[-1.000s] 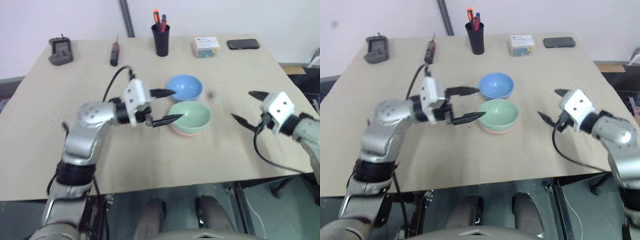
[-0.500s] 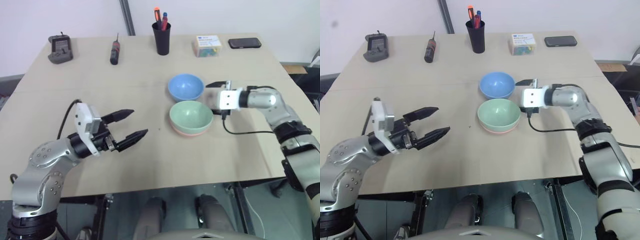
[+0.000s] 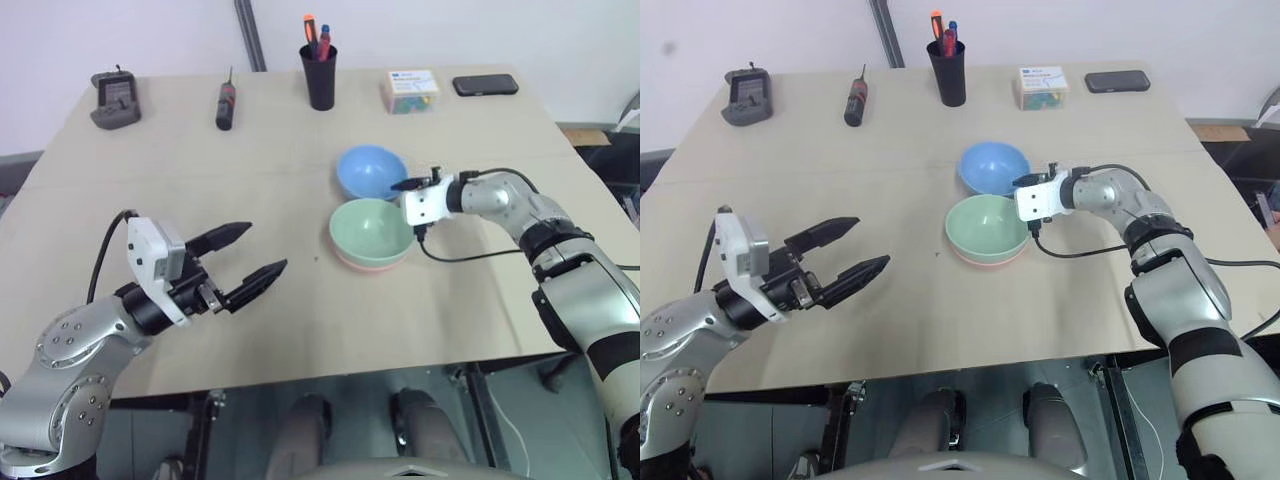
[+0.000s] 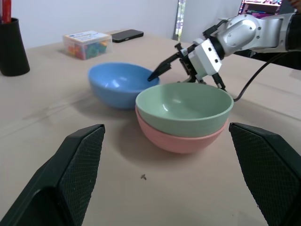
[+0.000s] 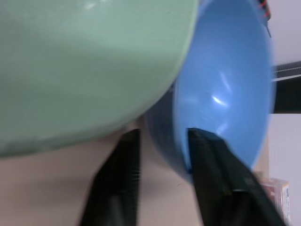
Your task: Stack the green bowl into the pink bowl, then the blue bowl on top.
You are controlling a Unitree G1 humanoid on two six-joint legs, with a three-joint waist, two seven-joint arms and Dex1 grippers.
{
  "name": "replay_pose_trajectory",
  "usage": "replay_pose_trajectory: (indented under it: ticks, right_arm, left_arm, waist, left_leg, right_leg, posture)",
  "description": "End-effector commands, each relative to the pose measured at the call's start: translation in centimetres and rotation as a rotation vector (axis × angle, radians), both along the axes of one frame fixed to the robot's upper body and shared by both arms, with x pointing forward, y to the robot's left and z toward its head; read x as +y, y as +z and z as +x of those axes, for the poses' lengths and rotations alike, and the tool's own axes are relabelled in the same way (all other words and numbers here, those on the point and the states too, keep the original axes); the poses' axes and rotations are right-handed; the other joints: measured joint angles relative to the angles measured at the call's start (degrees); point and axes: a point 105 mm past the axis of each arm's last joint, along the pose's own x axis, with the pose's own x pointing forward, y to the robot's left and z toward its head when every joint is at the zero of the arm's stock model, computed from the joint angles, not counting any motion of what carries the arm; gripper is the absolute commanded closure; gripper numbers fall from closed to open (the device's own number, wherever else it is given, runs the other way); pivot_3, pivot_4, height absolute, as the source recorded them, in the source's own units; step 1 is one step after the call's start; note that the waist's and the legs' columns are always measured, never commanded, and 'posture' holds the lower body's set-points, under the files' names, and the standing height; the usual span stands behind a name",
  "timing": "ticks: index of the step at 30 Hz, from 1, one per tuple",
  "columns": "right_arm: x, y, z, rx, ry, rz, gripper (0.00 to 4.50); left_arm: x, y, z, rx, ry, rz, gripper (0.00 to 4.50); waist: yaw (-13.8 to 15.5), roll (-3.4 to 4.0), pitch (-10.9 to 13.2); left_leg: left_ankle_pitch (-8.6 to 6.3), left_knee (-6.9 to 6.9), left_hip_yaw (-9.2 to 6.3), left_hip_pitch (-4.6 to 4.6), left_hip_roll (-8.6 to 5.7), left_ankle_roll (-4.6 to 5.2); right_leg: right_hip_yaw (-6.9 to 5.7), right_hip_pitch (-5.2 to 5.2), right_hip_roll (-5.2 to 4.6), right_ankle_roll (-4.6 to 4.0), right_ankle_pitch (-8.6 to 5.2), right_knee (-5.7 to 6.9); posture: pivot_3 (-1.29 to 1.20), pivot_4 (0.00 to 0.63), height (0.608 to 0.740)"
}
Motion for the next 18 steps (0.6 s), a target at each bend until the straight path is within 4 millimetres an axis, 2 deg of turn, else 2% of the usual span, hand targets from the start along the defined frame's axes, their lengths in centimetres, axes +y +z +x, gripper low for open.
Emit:
replay_pose_trajectory:
  ticks: [1,4,7,10,12,14,17,18]
  right_arm:
    - [0.0,2.4,0.5,-0.072,0.010,0.006,4.43]
    - [-0.7,3.2,0.6,-0.100,0.002,-0.008,4.43]
    - [-2.0,5.4,0.5,-0.127,0.003,0.013,4.43]
    - [-3.2,8.2,-0.7,-0.089,0.041,0.085,4.43]
    - [-3.9,9.3,-2.7,0.014,0.093,0.106,4.43]
    - [-3.7,10.0,-5.7,0.131,0.157,0.139,4.43]
    - [-2.8,9.4,-10.4,0.271,0.215,0.139,4.43]
    - [-2.5,9.1,-11.3,0.295,0.216,0.137,4.43]
  left_arm:
    - [-0.8,1.1,-0.4,-0.065,-0.025,0.004,0.00]
    - [-1.0,1.1,-0.1,-0.068,-0.034,-0.001,0.00]
    - [-1.3,1.0,0.3,-0.070,-0.043,-0.006,0.00]
    - [-1.5,0.8,0.8,-0.068,-0.052,-0.005,0.00]
    - [-1.5,0.6,1.2,-0.066,-0.061,-0.003,0.00]
    - [-1.5,0.5,1.6,-0.065,-0.070,-0.001,0.00]
    - [-1.7,0.5,2.2,-0.064,-0.090,0.000,0.00]
    - [-1.8,0.5,2.4,-0.064,-0.096,0.000,0.00]
  waist:
    - [-0.1,0.01,0.0]
    - [-0.1,0.03,0.0]
    - [0.1,0.06,0.0]
    - [0.0,0.10,0.1]
    - [0.0,0.14,0.1]
    - [0.4,0.15,0.1]
    - [0.9,0.22,0.1]
    - [1.3,0.22,0.1]
  left_leg:
    - [-0.02,0.00,-0.01,0.00,0.00,0.03]
    - [-0.01,-0.01,0.00,0.00,0.00,0.03]
    - [-0.02,-0.01,-0.01,0.00,-0.03,0.03]
    - [-0.07,-0.04,0.00,-0.02,-0.03,0.12]
    - [-0.09,-0.07,0.01,-0.01,-0.01,0.16]
    - [-0.10,-0.13,-0.07,-0.05,0.04,0.18]
    - [-0.11,-0.21,-0.14,-0.15,0.19,0.20]
    - [-0.11,-0.24,-0.15,-0.16,0.17,0.20]
  right_leg:
    - [0.00,0.00,0.00,0.00,0.00,0.00]
    - [0.01,-0.01,0.00,0.00,0.00,0.00]
    - [0.00,0.00,-0.01,0.00,0.00,-0.01]
    - [0.02,-0.01,-0.02,0.00,0.00,-0.04]
    - [0.02,-0.01,-0.01,0.00,0.00,-0.05]
    - [-0.04,0.02,-0.02,0.00,0.00,-0.13]
    - [-0.14,-0.01,-0.10,0.00,0.00,-0.25]
    - [-0.15,-0.02,-0.11,0.01,0.00,-0.23]
  posture:
    - [0.00,0.150,0.740]
    - [0.00,0.150,0.740]
    - [0.00,0.150,0.740]
    - [0.00,0.150,0.740]
    - [0.00,0.150,0.740]
    - [0.00,0.150,0.740]
    - [0.00,0.150,0.740]
    - [0.00,0.150,0.740]
